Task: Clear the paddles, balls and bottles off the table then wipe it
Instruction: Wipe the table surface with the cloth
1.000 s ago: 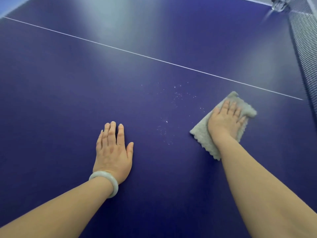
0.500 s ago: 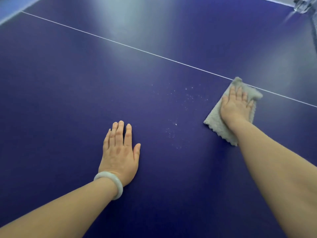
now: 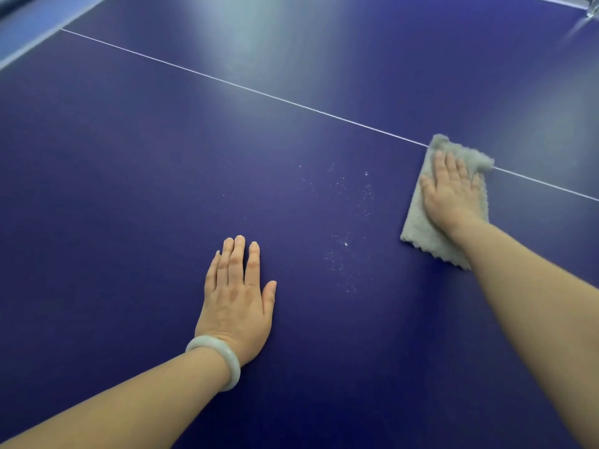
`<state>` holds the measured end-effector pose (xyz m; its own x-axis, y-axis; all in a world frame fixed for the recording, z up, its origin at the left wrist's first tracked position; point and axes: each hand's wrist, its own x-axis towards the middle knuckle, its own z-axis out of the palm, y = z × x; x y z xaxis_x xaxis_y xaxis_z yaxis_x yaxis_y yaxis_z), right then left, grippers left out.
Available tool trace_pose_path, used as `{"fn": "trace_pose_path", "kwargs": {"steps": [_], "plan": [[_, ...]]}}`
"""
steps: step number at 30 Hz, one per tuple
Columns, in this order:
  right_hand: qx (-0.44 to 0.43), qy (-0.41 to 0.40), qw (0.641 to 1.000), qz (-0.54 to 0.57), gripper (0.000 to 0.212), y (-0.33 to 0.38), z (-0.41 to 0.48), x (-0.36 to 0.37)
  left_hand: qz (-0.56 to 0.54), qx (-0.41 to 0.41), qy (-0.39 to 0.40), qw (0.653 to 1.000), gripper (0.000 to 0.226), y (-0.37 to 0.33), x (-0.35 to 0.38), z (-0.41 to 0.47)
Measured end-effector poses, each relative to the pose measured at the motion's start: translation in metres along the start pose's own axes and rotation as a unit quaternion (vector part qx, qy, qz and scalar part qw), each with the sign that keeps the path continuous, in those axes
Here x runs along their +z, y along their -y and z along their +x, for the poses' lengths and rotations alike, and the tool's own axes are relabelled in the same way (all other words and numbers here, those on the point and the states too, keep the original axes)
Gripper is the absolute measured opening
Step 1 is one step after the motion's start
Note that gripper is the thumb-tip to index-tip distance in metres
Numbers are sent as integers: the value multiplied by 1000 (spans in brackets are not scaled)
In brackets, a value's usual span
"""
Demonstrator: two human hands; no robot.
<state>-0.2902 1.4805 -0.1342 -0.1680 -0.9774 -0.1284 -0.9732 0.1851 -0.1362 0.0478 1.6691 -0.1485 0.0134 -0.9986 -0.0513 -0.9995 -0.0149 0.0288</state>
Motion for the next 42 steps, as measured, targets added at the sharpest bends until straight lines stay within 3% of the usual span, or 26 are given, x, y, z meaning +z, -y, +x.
{"fn": "trace_pose_path", "kwargs": {"steps": [3, 7, 10, 12, 14, 16, 18, 20, 23, 25, 27, 31, 35, 38, 42], "plan": [[-70, 18, 997, -8, 57, 43, 40, 2, -11, 0, 1, 1000, 69, 0, 1, 0], [-255, 54, 965, -30, 53, 82, 23, 8, -19, -6, 3, 1000, 72, 0, -2, -1], [-409, 72, 909, -33, 56, 62, -33, 11, -20, -8, 7, 1000, 73, -1, -4, -1], [-442, 79, 892, -45, 55, 30, -54, 10, -20, -8, 8, 1000, 73, -1, -4, -1], [-380, 46, 922, -55, 55, -2, -51, 9, -16, -11, 8, 1000, 72, -1, -4, -1], [-248, 20, 968, -38, 61, -23, -38, 7, -12, -14, 12, 1000, 72, -2, -4, -1], [-146, 14, 989, -21, 64, -15, -31, 11, -14, -12, 20, 1000, 73, -1, -4, -2], [-159, -2, 986, -43, 65, 20, -42, 18, -21, -11, 21, 1000, 74, -1, -5, -1], [-325, 23, 943, -60, 62, 62, -86, 30, -29, -13, 24, 999, 74, -5, -10, -2], [-372, 54, 925, -53, 57, 55, -109, 28, -33, -17, 30, 999, 69, -5, -13, -2], [-321, 50, 945, -44, 57, 22, -117, 24, -32, -18, 28, 999, 65, -5, -14, -2], [-77, 1, 997, -18, 63, -47, -157, 22, -31, -15, 35, 999, 67, -5, -14, -2], [24, -9, 1000, -16, 66, -10, -208, 32, -29, -11, 31, 999, 67, -5, -13, -2], [31, -12, 999, -9, 67, 49, -198, 42, -32, -10, 29, 999, 67, -6, -13, -3], [-46, -1, 999, 6, 60, 95, -165, 47, -37, -5, 33, 999, 66, -4, -15, -4]]}}
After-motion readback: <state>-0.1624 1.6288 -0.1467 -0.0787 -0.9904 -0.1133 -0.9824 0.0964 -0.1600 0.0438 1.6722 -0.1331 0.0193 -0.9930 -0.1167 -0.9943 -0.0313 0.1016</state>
